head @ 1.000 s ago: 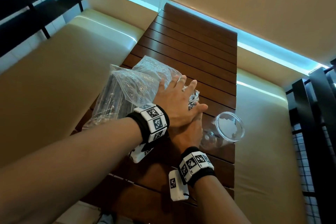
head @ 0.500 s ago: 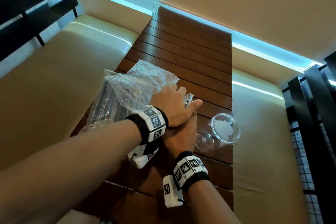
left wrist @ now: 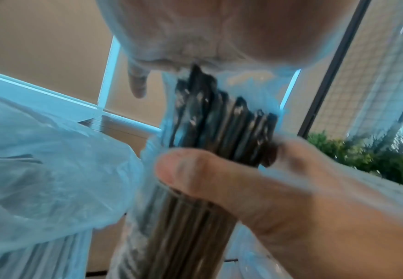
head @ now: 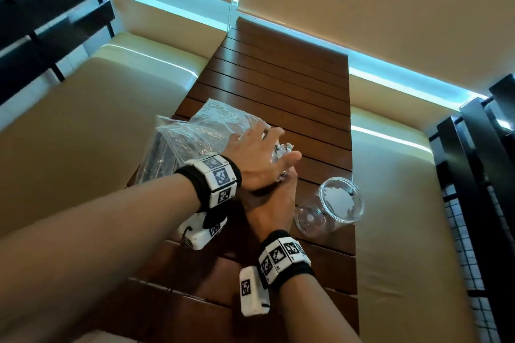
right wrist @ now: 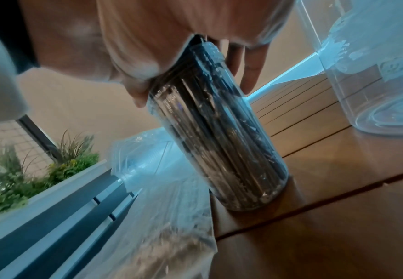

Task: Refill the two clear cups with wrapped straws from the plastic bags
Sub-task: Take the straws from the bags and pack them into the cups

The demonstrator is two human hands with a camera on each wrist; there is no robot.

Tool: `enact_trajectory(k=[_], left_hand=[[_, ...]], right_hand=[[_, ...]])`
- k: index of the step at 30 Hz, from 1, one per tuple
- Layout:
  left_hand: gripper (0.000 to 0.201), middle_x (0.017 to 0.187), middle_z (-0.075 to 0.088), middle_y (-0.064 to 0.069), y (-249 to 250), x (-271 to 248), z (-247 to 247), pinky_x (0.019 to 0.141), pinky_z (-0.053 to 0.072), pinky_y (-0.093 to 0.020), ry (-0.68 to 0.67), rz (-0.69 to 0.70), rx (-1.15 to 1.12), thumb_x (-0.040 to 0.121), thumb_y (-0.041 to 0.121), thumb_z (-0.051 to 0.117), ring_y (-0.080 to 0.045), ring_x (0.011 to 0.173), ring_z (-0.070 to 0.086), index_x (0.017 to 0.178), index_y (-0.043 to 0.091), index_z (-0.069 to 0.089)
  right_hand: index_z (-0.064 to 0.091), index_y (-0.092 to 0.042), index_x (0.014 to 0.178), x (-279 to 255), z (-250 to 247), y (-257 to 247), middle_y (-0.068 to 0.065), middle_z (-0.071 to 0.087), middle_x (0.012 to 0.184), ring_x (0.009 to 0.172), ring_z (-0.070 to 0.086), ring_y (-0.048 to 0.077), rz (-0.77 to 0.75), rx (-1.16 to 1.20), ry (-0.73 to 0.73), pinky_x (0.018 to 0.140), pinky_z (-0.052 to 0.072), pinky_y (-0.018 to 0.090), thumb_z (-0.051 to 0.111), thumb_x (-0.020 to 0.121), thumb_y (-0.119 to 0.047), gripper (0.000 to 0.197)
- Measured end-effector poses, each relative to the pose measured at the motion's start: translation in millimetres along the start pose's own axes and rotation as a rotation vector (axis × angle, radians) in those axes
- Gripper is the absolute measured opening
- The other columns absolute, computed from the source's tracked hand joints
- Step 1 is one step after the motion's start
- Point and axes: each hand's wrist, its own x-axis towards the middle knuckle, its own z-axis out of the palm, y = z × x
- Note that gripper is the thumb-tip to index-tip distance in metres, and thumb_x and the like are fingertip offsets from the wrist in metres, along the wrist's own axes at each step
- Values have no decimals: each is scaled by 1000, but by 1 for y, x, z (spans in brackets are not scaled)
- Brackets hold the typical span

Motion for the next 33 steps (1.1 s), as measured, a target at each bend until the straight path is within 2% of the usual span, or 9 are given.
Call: enact_trajectory(k=[4, 10, 12, 15, 18, 22, 25, 29, 33], left_hand=[[56, 132, 41, -7, -42, 6, -31, 101, 40, -49, 236, -203, -93, 89, 60, 37, -29, 118, 51, 131, 22, 44], [35, 123, 40, -12, -122, -9, -43, 95, 47, -46, 190, -564, -68, 81, 24, 56, -37, 103, 54, 114, 16, 48], [39, 122, 40, -14, -146, -18, -37, 94, 47, -49, 177, -665, -77, 79, 24, 58, -40, 103, 54, 115, 12, 48], [47, 132, 39, -22, -173, -34, -24, 101, 42, -45, 59, -859, -100, 85, 23, 58, -42, 116, 48, 124, 3, 44], [64, 137, 43, -26, -194, -47, -3, 98, 42, -41, -189, -959, -1, 88, 27, 61, -39, 123, 47, 138, -2, 34], [86, 141, 44, -23, -207, -50, 24, 96, 45, -37, -298, -966, -51, 87, 49, 62, -36, 126, 49, 144, -4, 24], [102, 149, 37, -22, -201, -49, 34, 102, 41, -36, -296, -989, -94, 84, 52, 66, -34, 133, 43, 148, -8, 13], [52, 125, 59, -16, -196, -48, 46, 76, 43, -31, -216, -942, -236, 87, 22, 69, -31, 105, 59, 129, -5, 52], [29, 100, 62, -15, -193, -43, 32, 70, 44, -31, -181, -953, -355, 87, 30, 63, -29, 83, 57, 99, 4, 63]], right_hand=[[28, -22, 142, 28, -6, -6, 0, 38, 140, 127, 44, 20, 44, 51, 88, 105, 39, 32, 89, 57, -47, 108], [4, -20, 155, 54, -16, -22, 8, 16, 154, 142, 25, 28, 54, 42, 146, 112, 32, 42, 90, 60, -46, 131], [11, -18, 154, 49, -17, -32, 10, 19, 153, 142, 24, 25, -89, -18, 285, 113, 33, 47, 86, 63, -53, 123], [47, -12, 135, 30, -5, -51, 11, 42, 140, 130, 39, 25, -529, -172, 421, 107, 34, 41, 76, 74, -51, 77], [50, -17, 127, 17, 28, -65, 7, 47, 134, 120, 45, 22, -771, -390, 52, 101, 42, 39, 69, 81, -42, 56], [19, -20, 147, 28, 76, -58, 10, 29, 152, 132, 37, 32, -676, -661, -335, 107, 39, 48, 73, 78, -42, 90], [4, -22, 152, 34, 99, -48, 8, 46, 137, 121, 47, 33, -676, -836, -501, 99, 43, 48, 74, 80, -31, 101], [12, -26, 149, 40, 113, -35, 10, 52, 129, 116, 50, 34, -610, -959, -561, 91, 45, 48, 68, 84, -25, 86], [28, -30, 144, 41, 120, -23, 16, 45, 128, 111, 52, 39, -500, -842, -659, 87, 49, 47, 56, 86, -3, 70]])
